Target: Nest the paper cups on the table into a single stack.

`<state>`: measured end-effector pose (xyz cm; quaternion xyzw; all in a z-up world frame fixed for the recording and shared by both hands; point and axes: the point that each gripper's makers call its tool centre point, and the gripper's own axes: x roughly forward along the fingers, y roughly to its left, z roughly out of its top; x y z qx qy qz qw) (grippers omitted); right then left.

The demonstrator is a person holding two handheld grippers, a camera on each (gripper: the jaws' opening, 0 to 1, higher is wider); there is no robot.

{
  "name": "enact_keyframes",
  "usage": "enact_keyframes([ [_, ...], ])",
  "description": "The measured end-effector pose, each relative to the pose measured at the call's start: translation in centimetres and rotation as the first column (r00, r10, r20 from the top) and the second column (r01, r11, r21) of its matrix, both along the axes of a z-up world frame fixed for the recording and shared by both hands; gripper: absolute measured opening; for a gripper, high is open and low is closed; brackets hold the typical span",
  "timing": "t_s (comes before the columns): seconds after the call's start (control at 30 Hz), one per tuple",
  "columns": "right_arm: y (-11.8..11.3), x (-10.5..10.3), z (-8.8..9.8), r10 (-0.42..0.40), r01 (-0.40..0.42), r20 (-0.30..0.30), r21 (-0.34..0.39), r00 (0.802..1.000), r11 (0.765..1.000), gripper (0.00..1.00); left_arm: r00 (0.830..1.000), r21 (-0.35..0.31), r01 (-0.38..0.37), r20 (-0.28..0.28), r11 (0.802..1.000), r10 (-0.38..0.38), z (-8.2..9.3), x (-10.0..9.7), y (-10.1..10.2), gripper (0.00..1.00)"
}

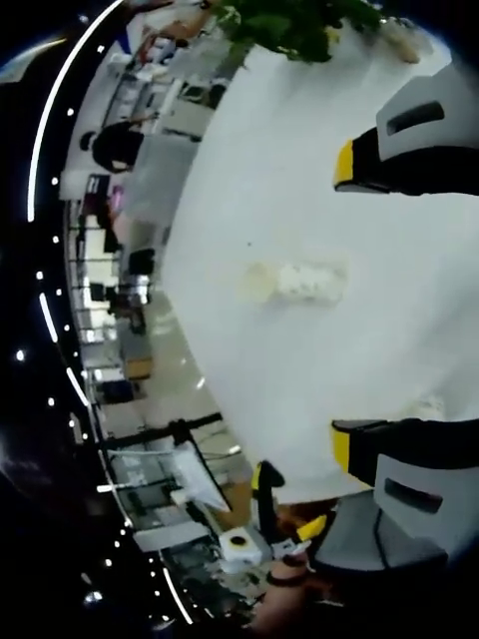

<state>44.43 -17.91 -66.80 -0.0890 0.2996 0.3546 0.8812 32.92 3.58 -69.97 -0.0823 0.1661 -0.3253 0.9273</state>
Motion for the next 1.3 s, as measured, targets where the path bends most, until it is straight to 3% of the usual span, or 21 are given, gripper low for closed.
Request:
enact_keyframes([
  [0.43, 0.7, 2.2, -1.4, 0.009, -0.01, -0.033, -0.024, 0.999, 1.0, 0.84, 1.0, 0.003, -0.007, -0.011, 1.0, 0.007, -0.7, 0.0, 0.0, 0.96],
  [1.3, 5.0, 6.5, -4.8, 0.088, -0.095, -0.079, -0.101, 0.993, 0.99, 0.78, 1.0, 0.011, -0.009, -0.016, 1.0, 0.009, -1.6, 0.0, 0.0, 0.96],
])
